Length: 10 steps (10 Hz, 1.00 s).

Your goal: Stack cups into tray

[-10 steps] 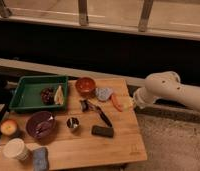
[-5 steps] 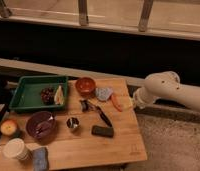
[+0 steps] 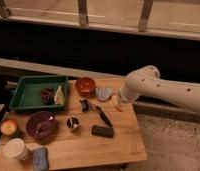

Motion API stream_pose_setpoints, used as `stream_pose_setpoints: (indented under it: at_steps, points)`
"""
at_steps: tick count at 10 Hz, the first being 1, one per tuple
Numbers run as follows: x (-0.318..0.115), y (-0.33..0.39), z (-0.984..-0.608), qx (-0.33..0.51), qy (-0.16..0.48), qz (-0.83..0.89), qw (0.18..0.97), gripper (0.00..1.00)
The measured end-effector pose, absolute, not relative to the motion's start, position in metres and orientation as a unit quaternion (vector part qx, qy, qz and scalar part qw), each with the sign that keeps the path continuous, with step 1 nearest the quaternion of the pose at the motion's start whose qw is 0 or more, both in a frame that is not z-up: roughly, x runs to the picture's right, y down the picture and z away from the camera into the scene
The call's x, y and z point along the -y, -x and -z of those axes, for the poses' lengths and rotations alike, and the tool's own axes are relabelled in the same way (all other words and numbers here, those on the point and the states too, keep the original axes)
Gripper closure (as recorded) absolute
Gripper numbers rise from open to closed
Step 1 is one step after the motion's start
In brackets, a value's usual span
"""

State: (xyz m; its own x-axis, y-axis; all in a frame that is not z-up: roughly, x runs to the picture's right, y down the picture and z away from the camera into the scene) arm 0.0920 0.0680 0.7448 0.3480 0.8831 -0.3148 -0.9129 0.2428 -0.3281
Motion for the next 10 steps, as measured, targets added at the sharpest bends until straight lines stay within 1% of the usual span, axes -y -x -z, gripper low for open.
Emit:
stream_pose_setpoints:
  at_steps: [2, 6, 10]
  points:
    - [-0.07, -0.042, -0.743, -0.02, 0.238, -0.527, 0.816, 0.37]
    - [-0.106, 0.052, -0.733, 0.002, 0.266, -0.421, 0.867, 0.37]
    - [-0.106, 0.05, -0.734, 0.0, 0.266, -0.42, 0.867, 0.37]
